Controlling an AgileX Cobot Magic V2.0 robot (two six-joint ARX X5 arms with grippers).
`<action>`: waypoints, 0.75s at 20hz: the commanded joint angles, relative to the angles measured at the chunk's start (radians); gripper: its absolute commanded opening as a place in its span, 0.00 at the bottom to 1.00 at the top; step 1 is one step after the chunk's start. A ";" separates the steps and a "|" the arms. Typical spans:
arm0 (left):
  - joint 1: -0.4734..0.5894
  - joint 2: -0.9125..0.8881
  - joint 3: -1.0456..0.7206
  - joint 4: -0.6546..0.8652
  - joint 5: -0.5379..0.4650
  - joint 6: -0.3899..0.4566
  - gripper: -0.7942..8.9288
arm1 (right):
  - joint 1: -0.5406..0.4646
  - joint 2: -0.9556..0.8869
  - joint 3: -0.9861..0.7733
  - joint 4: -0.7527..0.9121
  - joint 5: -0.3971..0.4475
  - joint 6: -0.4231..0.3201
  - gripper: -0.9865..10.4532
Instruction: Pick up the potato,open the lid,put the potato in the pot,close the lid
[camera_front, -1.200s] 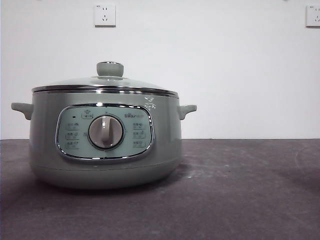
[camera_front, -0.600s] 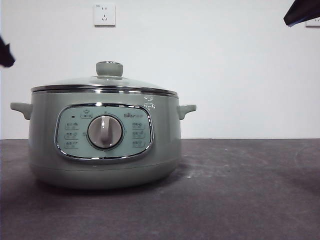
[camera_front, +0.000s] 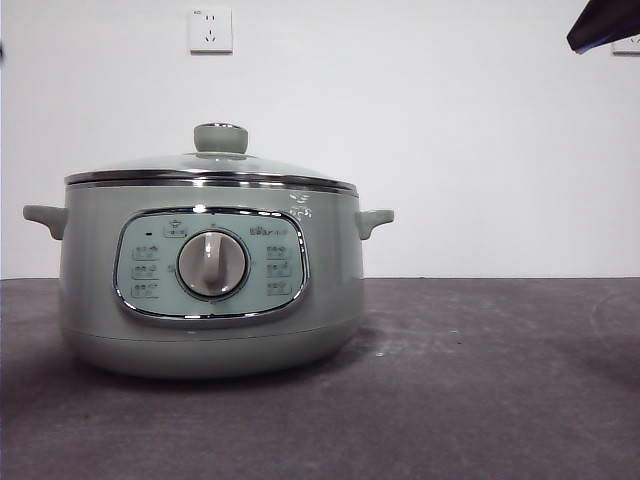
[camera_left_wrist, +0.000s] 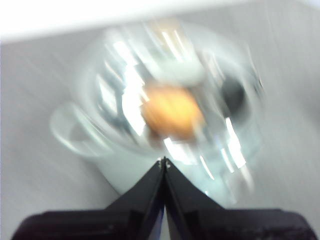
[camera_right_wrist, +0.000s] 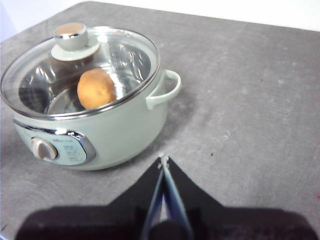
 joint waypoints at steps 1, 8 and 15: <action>0.153 -0.058 -0.016 0.064 0.013 0.065 0.08 | 0.001 -0.001 -0.007 0.006 0.002 0.010 0.09; 0.629 -0.281 -0.295 0.340 0.418 0.205 0.08 | 0.001 -0.001 -0.007 0.006 0.002 0.010 0.09; 0.804 -0.405 -0.515 0.342 0.439 0.204 0.08 | 0.001 -0.001 -0.007 0.006 0.002 0.010 0.09</action>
